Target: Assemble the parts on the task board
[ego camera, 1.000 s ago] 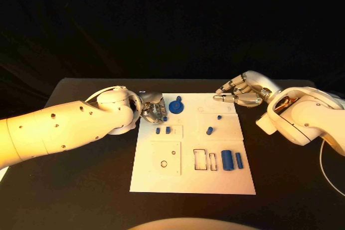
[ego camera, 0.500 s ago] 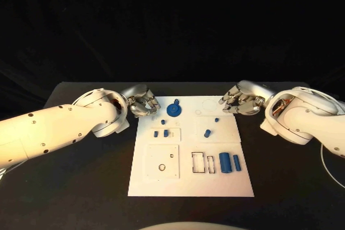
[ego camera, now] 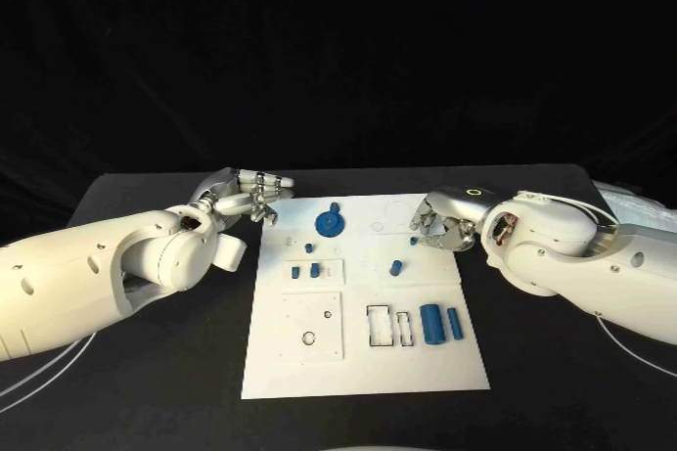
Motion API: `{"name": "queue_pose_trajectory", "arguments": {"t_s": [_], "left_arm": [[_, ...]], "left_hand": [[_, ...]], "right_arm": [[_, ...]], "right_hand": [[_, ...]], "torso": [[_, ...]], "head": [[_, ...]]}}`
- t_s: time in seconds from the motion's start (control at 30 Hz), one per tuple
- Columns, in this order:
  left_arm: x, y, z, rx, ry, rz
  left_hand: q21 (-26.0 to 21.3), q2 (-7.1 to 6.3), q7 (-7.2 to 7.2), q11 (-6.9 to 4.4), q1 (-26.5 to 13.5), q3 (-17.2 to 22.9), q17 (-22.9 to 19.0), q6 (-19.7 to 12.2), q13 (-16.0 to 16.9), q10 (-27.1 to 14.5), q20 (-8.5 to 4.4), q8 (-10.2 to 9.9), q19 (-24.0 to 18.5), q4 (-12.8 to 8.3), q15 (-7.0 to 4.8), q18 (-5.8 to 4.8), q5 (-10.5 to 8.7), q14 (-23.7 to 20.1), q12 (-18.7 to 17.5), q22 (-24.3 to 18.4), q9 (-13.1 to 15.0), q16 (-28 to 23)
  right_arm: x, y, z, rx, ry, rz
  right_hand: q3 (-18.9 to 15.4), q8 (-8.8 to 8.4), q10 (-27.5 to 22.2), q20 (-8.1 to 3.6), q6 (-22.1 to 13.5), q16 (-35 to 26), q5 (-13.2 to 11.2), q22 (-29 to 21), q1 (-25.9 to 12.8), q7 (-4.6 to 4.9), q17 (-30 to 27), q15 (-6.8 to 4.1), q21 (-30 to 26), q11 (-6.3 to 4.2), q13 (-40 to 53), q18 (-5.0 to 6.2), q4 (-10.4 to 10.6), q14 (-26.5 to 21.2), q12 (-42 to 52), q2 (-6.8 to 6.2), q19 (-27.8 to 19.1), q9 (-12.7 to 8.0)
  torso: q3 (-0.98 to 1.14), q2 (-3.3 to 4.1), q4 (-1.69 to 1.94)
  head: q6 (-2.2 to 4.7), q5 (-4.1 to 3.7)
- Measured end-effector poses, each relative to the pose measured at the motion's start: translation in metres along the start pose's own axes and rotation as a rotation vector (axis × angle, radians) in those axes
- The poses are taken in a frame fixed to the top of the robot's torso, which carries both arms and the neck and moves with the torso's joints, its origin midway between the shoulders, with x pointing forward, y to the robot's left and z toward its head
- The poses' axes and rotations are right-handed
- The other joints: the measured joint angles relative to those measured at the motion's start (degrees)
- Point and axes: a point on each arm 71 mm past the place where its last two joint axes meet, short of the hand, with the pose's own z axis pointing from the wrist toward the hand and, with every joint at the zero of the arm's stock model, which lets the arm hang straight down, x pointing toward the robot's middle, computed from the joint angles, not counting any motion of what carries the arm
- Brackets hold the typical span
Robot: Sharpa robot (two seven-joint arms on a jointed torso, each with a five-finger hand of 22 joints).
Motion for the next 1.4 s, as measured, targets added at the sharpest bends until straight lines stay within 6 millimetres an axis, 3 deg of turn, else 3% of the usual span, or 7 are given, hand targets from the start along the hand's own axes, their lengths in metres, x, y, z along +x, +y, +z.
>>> {"name": "queue_pose_trajectory", "arguments": {"t_s": [0.33, 0.43, 0.83, 1.07, 1.4], "left_arm": [[0.003, 0.002, -0.003, 0.004, -0.023, -0.155], [0.003, 0.002, -0.003, 0.006, -0.024, -0.17], [0.005, 0.002, -0.004, 0.005, -0.025, -0.194], [0.007, 0.001, -0.004, 0.004, -0.02, -0.199], [0.008, 0.001, -0.004, 0.004, -0.019, -0.202]], "left_hand": [[-0.7, 0.0, 0.0, 0.0, 0.0, -0.5, -0.4, 0.0, 0.0, 0.0, 0.0, 0.0, 0.0, 0.0, -0.17, 0.0, 0.0, -0.2, 0.2, -0.4, 0.0, -0.1], [-0.9, 0.0, 0.0, 0.0, 0.0, -0.6, -0.5, 0.0, 0.1, 0.0, -0.21, 0.0, -0.2, -0.2, -0.17, 0.0, 0.0, -0.2, 0.2, -0.5, 0.0, -0.4], [-1.2, 0.0, 0.0, 0.01, 0.0, -0.8, -0.8, 0.0, 0.1, 0.0, -0.21, 0.0, -0.2, -0.3, 0.01, 0.0, 0.0, -0.4, 0.5, -0.8, 0.0, -0.4], [-1.4, 0.0, 0.0, 0.02, 0.0, -0.9, -0.9, 0.0, 0.1, 0.0, -0.21, 0.0, -0.2, -0.5, 0.01, -0.01, 0.0, -0.4, 0.5, -0.8, 0.0, -0.4], [-1.8, 0.0, 0.0, 0.03, 0.0, -1.1, -1.0, 0.0, 0.1, 0.0, -0.21, 0.0, -0.2, -0.7, -0.07, 0.0, 0.0, -0.5, 0.7, -1.0, 0.0, -0.4]], "right_arm": [[0.008, 0.012, 0.006, -0.023, 0.022, -0.059], [0.009, 0.013, 0.007, -0.026, 0.026, -0.066], [0.009, 0.016, 0.011, -0.032, 0.031, -0.085], [0.01, 0.02, 0.013, -0.033, 0.029, -0.109], [0.013, 0.023, 0.007, -0.032, -0.002, -0.127]], "right_hand": [[1.9, 0.0, 0.0, -0.02, 0.3, -0.1, -0.2, -0.4, -0.3, -0.31, -0.3, -0.15, -0.3, 0.0, -2.4, 0.0, -0.4, -0.1, 0.0, -0.3, 0.0, -0.1], [2.5, 0.0, 0.5, -0.23, 0.6, -0.3, -0.2, -0.4, -0.3, -0.57, -0.4, -0.21, -0.3, -0.41, -3.1, 0.0, -0.6, -0.2, 0.0, -0.3, 0.2, 0.0], [5.0, 0.79, 5.2, -0.42, 4.9, -0.3, -1.3, 0.0, -0.5, -0.8, -0.1, -0.43, -0.3, -0.83, -4.5, 0.0, -2.3, 0.0, 1.1, 0.26, 0.4, 0.9], [6.4, 1.4, 6.5, -0.84, 6.5, 0.0, -2.3, 0.5, -0.5, -0.92, 0.4, -0.64, -0.3, -0.33, -4.5, 0.0, -3.7, -0.2, 1.4, 0.95, 0.8, 1.6], [6.6, 1.36, 6.9, -0.96, 6.7, 0.0, -2.8, 0.9, -0.8, -0.77, 0.4, -0.64, -0.1, 0.07, -4.8, 0.0, -3.9, -0.2, 1.4, 1.69, 1.0, 1.7]], "torso": [[0.03, 0.03, -0.04], [0.04, 0.03, -0.04], [0.09, 0.01, -0.05], [0.07, -0.01, -0.06], [0.07, -0.04, -0.07]], "head": [[-0.1, 0.13], [-0.15, 0.15], [-0.35, 0.31], [-0.59, 0.18], [-0.66, -0.05]]}}
